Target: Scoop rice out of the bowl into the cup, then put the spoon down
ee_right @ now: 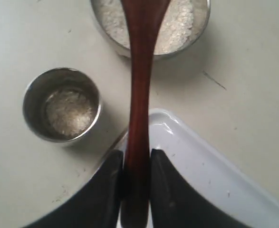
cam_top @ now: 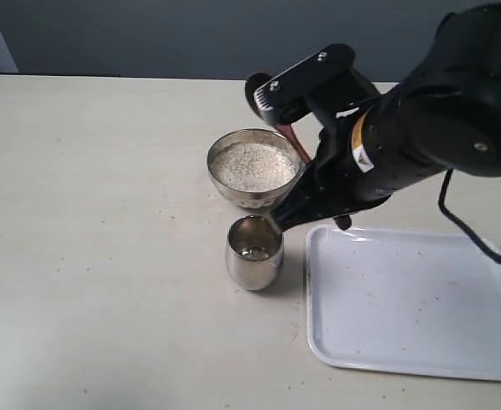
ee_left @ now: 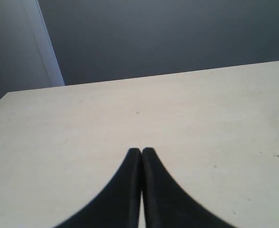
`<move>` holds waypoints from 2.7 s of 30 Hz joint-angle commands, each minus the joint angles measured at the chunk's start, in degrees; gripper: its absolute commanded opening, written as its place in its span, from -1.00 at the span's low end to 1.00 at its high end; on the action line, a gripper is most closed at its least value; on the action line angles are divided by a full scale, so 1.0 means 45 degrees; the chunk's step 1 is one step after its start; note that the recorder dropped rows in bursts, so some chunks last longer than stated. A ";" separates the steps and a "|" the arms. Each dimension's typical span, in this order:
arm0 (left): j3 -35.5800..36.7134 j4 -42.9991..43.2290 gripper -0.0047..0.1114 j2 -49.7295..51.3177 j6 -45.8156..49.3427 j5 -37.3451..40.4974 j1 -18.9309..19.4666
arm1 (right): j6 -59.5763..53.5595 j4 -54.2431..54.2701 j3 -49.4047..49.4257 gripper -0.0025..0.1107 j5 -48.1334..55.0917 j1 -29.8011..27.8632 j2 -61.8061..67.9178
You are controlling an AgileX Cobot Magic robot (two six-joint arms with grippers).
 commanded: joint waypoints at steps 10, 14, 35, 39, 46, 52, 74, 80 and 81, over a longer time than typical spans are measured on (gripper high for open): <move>-0.0051 0.0008 -0.91 -0.0056 -0.0083 -0.0019 -0.0070 | -0.3040 0.7333 0.1684 -0.97 0.1452 -0.5313 -0.0107; -0.0051 0.0008 -0.91 -0.0056 -0.0083 -0.0019 -0.0070 | -0.3195 0.7571 0.2590 -0.97 0.1883 -0.5683 -0.0107; -0.0051 0.0008 -0.91 -0.0056 -0.0083 -0.0019 -0.0070 | -0.2326 0.7652 0.4314 -0.95 0.0210 -0.5935 0.2552; -0.0051 0.0008 -0.91 -0.0056 -0.0083 -0.0019 -0.0070 | -0.2326 0.7707 0.4314 -0.58 0.0269 -0.5935 0.2552; -0.0051 0.0008 -0.91 -0.0056 -0.0083 -0.0019 -0.0070 | -0.2326 0.7620 0.4314 -0.19 0.0139 -0.5935 0.2552; -0.0051 0.0008 -0.91 -0.0056 -0.0083 -0.0019 -0.0070 | -0.2326 0.7168 0.4005 0.03 0.0366 -0.5935 0.2278; -0.0051 0.0008 -0.91 -0.0056 -0.0083 -0.0019 -0.0070 | -0.1406 0.1453 0.2520 -0.96 0.2762 -0.5935 -1.5174; -0.0051 0.0008 -0.91 -0.0056 -0.0083 -0.0019 -0.0070 | 0.0088 0.1676 0.3651 -0.96 0.2807 -0.5935 -1.6514; -0.0051 0.0008 -0.91 -0.0056 -0.0083 -0.0019 -0.0070 | 0.0714 0.1865 0.3710 -0.96 0.2503 -0.5935 -1.6514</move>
